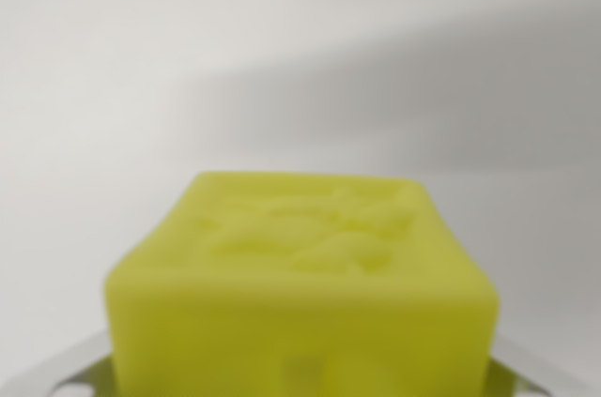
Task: Pick yellow cube
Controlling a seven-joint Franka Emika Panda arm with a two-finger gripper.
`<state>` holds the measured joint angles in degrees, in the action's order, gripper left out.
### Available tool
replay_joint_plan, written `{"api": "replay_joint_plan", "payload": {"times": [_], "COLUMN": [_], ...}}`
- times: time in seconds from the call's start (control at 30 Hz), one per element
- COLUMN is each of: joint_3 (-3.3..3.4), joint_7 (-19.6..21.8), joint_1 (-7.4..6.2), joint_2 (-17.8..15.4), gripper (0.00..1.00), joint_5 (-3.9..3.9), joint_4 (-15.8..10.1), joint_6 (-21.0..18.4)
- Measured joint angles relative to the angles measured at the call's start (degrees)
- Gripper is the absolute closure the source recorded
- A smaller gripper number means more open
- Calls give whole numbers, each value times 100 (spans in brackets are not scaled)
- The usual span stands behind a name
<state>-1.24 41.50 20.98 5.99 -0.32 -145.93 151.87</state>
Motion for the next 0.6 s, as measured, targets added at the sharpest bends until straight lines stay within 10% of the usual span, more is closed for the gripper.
{"api": "replay_joint_plan", "payload": {"times": [0.6], "joint_3": [0], "joint_7": [-21], "joint_1": [-4], "joint_2": [-652], "gripper": [100], "joint_5": [30], "joint_4": [61], "joint_6": [-720]}}
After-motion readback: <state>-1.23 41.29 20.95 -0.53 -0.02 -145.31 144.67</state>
